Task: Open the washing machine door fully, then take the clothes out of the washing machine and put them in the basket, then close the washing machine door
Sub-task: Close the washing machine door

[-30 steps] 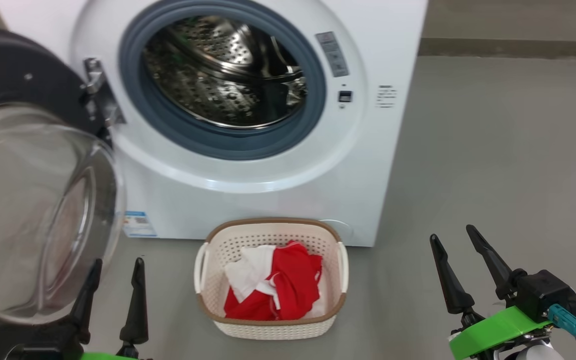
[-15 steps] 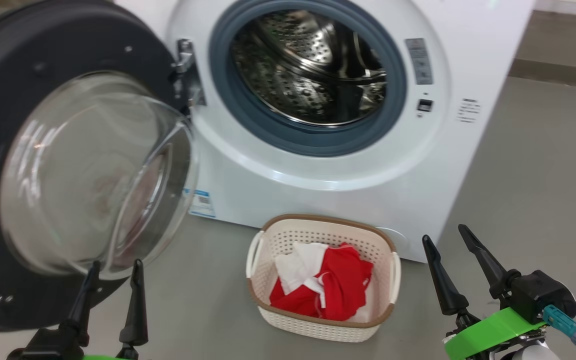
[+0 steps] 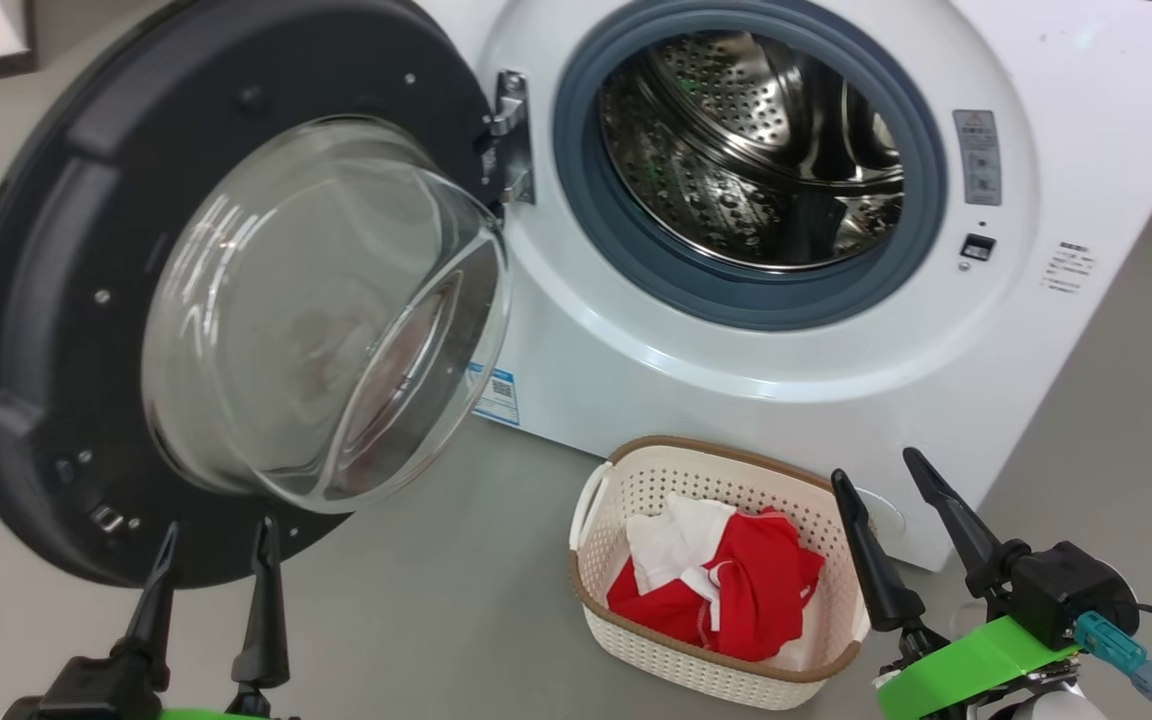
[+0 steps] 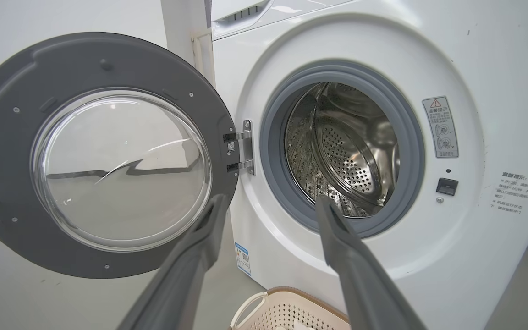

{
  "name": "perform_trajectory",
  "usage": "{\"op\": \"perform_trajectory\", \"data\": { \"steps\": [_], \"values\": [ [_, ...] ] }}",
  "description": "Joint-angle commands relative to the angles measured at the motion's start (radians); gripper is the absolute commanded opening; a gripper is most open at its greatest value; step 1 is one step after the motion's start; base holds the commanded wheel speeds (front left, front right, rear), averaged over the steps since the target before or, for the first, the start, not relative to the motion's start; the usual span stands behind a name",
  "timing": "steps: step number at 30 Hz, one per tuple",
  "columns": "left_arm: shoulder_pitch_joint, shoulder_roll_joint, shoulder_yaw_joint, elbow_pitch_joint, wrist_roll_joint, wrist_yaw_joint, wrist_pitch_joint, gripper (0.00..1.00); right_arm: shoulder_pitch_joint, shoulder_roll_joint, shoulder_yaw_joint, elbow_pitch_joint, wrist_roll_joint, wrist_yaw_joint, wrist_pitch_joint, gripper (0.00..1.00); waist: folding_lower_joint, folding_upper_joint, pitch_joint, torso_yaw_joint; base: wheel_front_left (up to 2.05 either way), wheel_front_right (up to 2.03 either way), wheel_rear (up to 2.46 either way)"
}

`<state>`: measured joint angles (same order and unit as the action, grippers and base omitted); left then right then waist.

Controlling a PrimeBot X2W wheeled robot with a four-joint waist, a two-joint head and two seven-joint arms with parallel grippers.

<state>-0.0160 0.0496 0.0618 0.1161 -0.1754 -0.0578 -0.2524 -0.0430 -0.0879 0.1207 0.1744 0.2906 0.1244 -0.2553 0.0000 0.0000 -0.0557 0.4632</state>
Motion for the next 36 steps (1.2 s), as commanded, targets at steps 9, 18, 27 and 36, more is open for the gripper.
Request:
{"op": "perform_trajectory", "data": {
  "steps": [9,18,27,36],
  "values": [
    [0.006,0.02,0.036,-0.05,0.007,0.027,-0.006,1.0,-0.038,-0.009,0.044,-0.019,0.002,0.006,-0.006,1.0,0.0,0.0,0.004,0.022,0.0,0.0,0.0],
    [0.014,0.018,0.033,-0.059,-0.001,0.039,-0.007,1.0,-0.049,-0.017,0.061,-0.01,0.011,0.006,-0.006,1.0,0.0,0.0,0.003,0.021,0.0,0.0,0.0],
    [-0.05,0.056,0.067,-0.199,0.088,0.109,-0.009,0.0,-0.045,-0.019,0.064,-0.004,0.014,0.006,-0.006,1.0,0.0,0.0,-0.002,0.017,0.0,0.0,0.0],
    [-0.292,0.129,0.211,-0.167,0.034,0.149,-0.009,0.0,-0.034,-0.019,0.052,-0.006,0.011,0.006,-0.006,1.0,0.0,0.0,0.0,0.013,0.0,0.0,0.0]
  ]
}}
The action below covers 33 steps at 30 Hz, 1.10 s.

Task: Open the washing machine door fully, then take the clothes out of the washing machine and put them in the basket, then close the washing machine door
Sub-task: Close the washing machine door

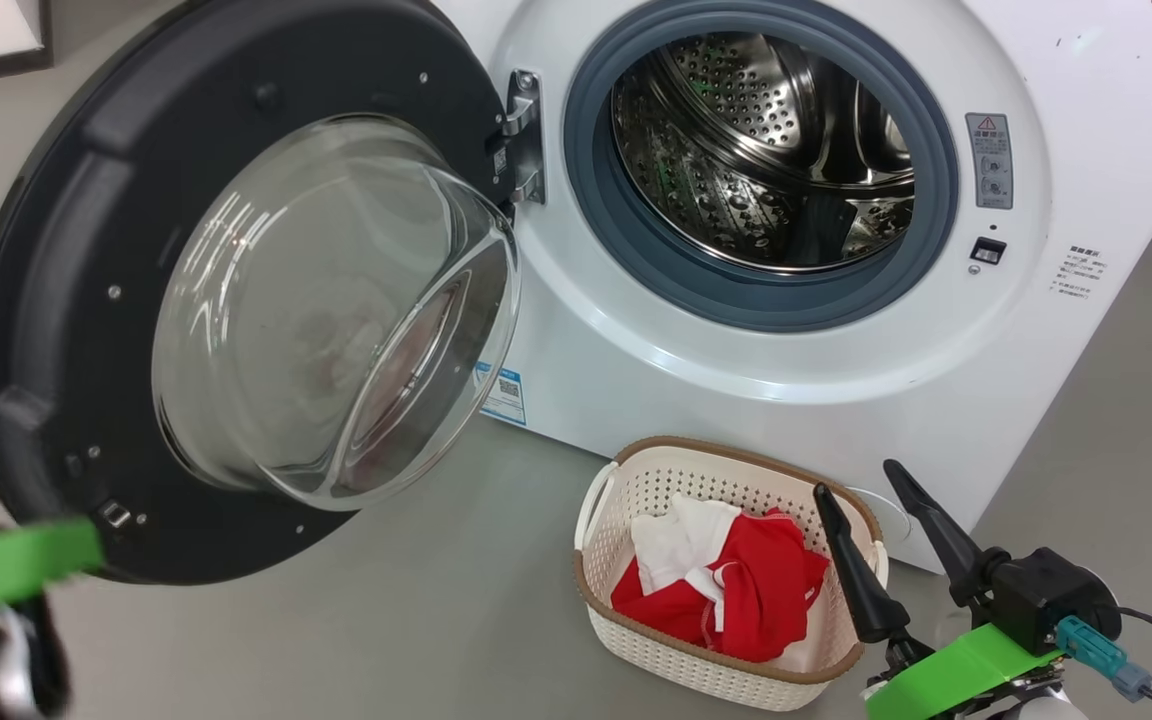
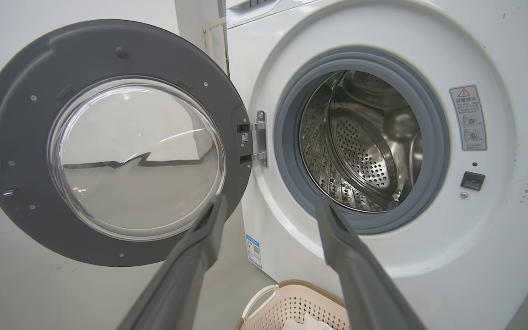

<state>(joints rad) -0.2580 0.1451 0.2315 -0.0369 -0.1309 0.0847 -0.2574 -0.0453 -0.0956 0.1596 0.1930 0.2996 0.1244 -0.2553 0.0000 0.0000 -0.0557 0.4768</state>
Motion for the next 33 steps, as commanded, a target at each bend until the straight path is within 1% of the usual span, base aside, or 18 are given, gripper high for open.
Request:
{"op": "perform_trajectory", "data": {
  "steps": [1,3,5,6,8,11,13,15,19,22,24,25,29,33],
  "values": [
    [-0.083,0.032,0.066,0.012,-0.041,0.007,-0.004,0.0,-0.03,-0.01,0.015,-0.024,0.002,0.006,-0.006,1.0,0.0,0.0,0.0,-0.004,0.0,0.0,0.0],
    [-0.148,0.044,0.116,0.079,-0.09,0.004,-0.004,0.0,-0.029,-0.008,0.02,-0.022,0.001,0.006,-0.006,1.0,0.0,0.0,0.003,-0.015,0.0,0.0,0.0],
    [-0.211,0.057,0.163,0.186,-0.148,-0.005,-0.004,0.0,-0.031,-0.008,0.022,-0.019,0.001,0.006,-0.006,1.0,0.0,0.0,0.005,-0.027,0.0,0.0,0.0],
    [-0.248,0.049,0.189,0.239,-0.202,-0.014,-0.002,0.0,-0.031,-0.009,0.02,-0.016,0.0,0.006,-0.006,1.0,0.0,0.0,0.006,-0.032,0.0,0.0,0.0],
    [-0.318,0.056,0.244,0.354,-0.296,-0.028,0.026,0.0,-0.035,-0.012,0.019,-0.012,-0.003,0.006,-0.006,1.0,0.0,0.0,0.008,-0.046,0.0,0.0,0.0],
    [-0.417,0.086,0.324,0.509,-0.423,-0.043,0.089,0.0,-0.04,-0.016,0.017,-0.01,-0.006,0.006,-0.006,1.0,0.0,0.0,0.012,-0.065,0.0,0.0,0.0],
    [-0.468,0.108,0.357,0.597,-0.484,-0.048,0.144,0.0,-0.043,-0.019,0.017,-0.009,-0.006,0.006,-0.006,1.0,0.0,0.0,0.015,-0.074,0.0,0.0,0.0],
    [-0.501,0.131,0.368,0.668,-0.52,-0.049,0.213,0.0,-0.045,-0.02,0.018,-0.006,-0.006,0.006,-0.006,1.0,0.0,0.0,0.018,-0.084,0.0,0.0,0.0],
    [-0.534,0.166,0.369,0.753,-0.573,-0.058,0.368,0.0,-0.044,-0.017,0.017,-0.006,-0.008,0.006,-0.006,1.0,0.0,0.0,0.024,-0.095,0.0,0.0,0.0],
    [-0.541,0.192,0.367,0.786,-0.599,-0.07,0.46,0.0,-0.045,-0.015,0.018,-0.008,-0.01,0.006,-0.006,1.0,0.0,0.0,0.032,-0.099,0.0,0.0,0.0],
    [-0.546,0.2,0.372,0.8,-0.618,-0.073,0.5,0.0,-0.047,-0.015,0.016,-0.008,-0.01,0.006,-0.006,1.0,0.0,0.0,0.038,-0.099,0.0,0.0,0.0],
    [-0.546,0.2,0.372,0.8,-0.618,-0.073,0.5,0.0,-0.047,-0.015,0.016,-0.008,-0.01,0.006,-0.006,1.0,0.0,0.0,0.038,-0.099,0.0,0.0,0.0],
    [-0.555,0.2,0.387,0.821,-0.669,-0.085,0.583,0.0,-0.049,-0.016,0.013,-0.01,-0.012,0.006,-0.006,1.0,0.0,0.0,0.045,-0.096,0.0,0.0,0.0],
    [-0.546,0.201,0.386,0.832,-0.689,-0.094,0.638,0.0,-0.055,-0.016,0.015,-0.009,-0.012,0.006,-0.006,1.0,0.0,0.0,0.051,-0.094,0.0,0.0,0.0]
  ]
}}
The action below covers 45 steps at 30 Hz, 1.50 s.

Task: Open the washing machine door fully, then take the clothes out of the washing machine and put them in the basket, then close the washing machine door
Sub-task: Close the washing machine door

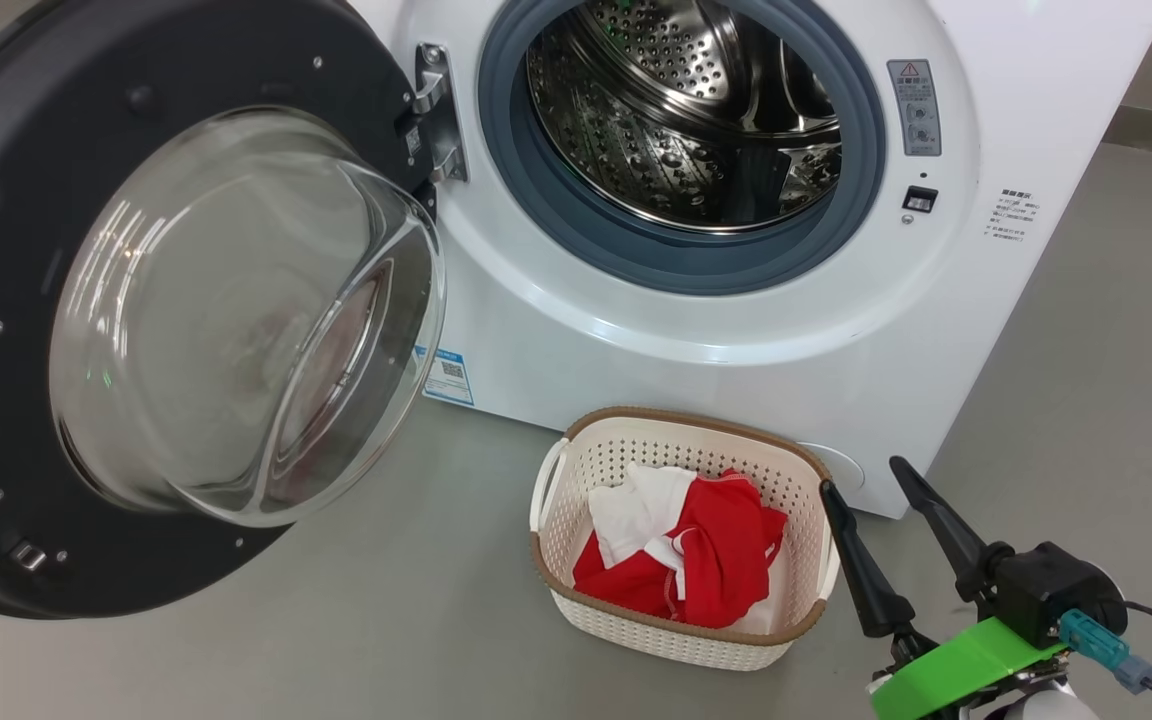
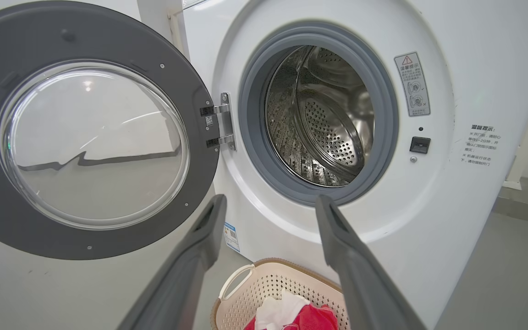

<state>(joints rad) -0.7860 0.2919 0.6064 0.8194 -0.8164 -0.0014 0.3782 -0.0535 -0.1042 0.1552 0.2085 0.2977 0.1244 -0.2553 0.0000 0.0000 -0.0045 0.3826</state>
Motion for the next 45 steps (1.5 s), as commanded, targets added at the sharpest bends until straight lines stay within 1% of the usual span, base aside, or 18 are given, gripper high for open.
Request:
{"op": "perform_trajectory", "data": {
  "steps": [1,6,10,18,23,29,32,36,45],
  "values": [
    [-0.016,0.053,0.011,-0.024,-0.006,-0.009,0.009,0.0,-0.048,-0.008,0.021,-0.024,-0.01,0.006,-0.006,1.0,0.0,0.0,0.001,0.001,0.0,0.0,0.0],
    [-0.01,0.049,0.016,-0.023,-0.033,-0.021,0.05,0.0,-0.052,-0.009,0.025,-0.025,-0.009,0.006,-0.006,1.0,0.0,0.0,0.006,0.001,0.0,0.0,0.0],
    [0.002,0.037,0.01,-0.034,-0.049,-0.04,0.087,0.0,-0.054,-0.009,0.028,-0.025,-0.009,0.006,-0.006,1.0,0.0,0.0,0.01,-0.001,0.0,0.0,0.0],
    [0.04,-0.001,0.005,-0.087,-0.091,-0.06,0.167,0.0,-0.055,-0.004,0.024,-0.026,-0.008,0.006,-0.006,1.0,0.0,0.0,0.014,0.001,0.0,0.0,0.0],
    [0.088,-0.033,-0.021,-0.14,-0.082,-0.06,0.197,0.0,-0.049,0.0,0.023,-0.024,-0.009,0.006,-0.006,1.0,0.0,0.0,0.009,0.006,0.0,0.0,0.0],
    [0.124,-0.075,-0.025,-0.219,-0.109,-0.06,0.239,0.0,-0.042,0.008,0.024,-0.022,-0.008,0.006,-0.006,1.0,0.0,0.0,0.001,0.011,0.0,0.0,0.0],
    [0.151,-0.088,-0.038,-0.261,-0.105,-0.06,0.257,0.0,-0.039,0.012,0.025,-0.02,-0.006,0.006,-0.006,1.0,0.0,0.0,-0.005,0.013,0.0,0.0,0.0],
    [0.175,-0.108,-0.045,-0.307,-0.11,-0.055,0.274,0.0,-0.034,0.015,0.026,-0.019,-0.008,0.006,-0.006,1.0,0.0,0.0,-0.011,0.014,0.0,0.0,0.0],
    [0.245,-0.184,-0.052,-0.454,-0.16,-0.037,0.334,0.0,-0.027,0.025,0.03,-0.02,-0.007,0.006,-0.006,1.0,0.0,0.0,-0.012,0.012,0.0,0.0,0.0]
  ]
}}
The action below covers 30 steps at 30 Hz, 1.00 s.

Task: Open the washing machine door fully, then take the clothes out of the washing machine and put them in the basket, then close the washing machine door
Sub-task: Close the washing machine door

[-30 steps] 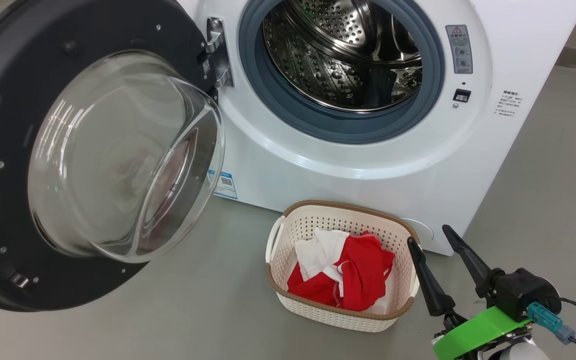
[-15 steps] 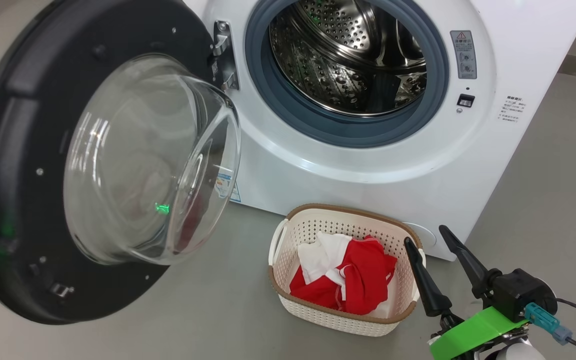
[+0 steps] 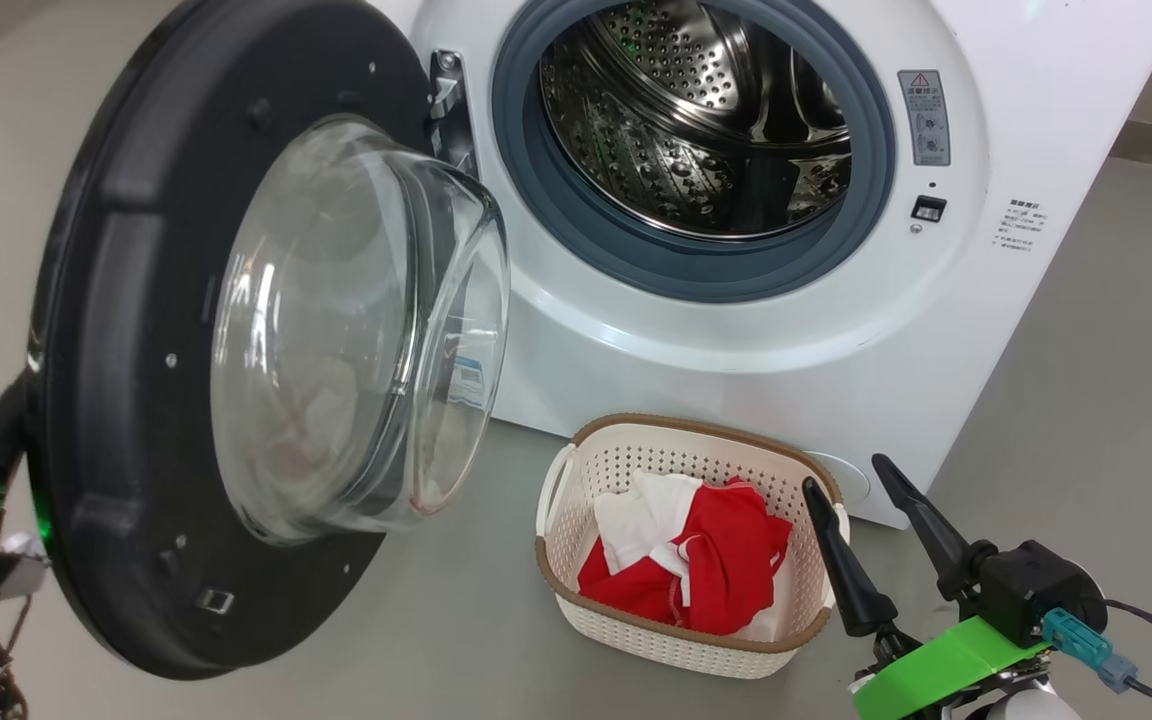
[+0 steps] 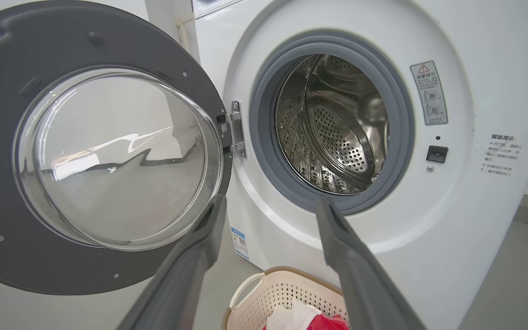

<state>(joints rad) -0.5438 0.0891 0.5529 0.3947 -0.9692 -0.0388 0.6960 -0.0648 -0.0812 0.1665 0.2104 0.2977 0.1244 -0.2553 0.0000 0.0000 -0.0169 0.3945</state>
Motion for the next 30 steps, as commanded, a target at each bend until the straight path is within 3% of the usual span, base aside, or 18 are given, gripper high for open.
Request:
{"op": "perform_trajectory", "data": {
  "steps": [1,8,30],
  "values": [
    [0.009,0.01,0.001,-0.045,-0.018,0.004,0.023,0.0,-0.015,0.002,0.019,-0.022,-0.007,0.006,-0.006,1.0,0.0,0.0,0.0,-0.001,0.0,0.0,0.0],
    [0.062,-0.034,-0.03,-0.166,-0.115,0.038,0.05,0.0,-0.016,0.005,0.017,-0.018,-0.006,0.006,-0.006,1.0,0.0,0.0,0.007,-0.012,0.0,0.0,0.0],
    [0.211,-0.039,-0.246,-0.391,-0.349,0.116,-0.071,0.0,-0.029,0.005,0.017,-0.014,-0.005,0.006,-0.006,1.0,0.0,0.0,0.019,-0.098,0.0,0.0,0.0]
  ]
}}
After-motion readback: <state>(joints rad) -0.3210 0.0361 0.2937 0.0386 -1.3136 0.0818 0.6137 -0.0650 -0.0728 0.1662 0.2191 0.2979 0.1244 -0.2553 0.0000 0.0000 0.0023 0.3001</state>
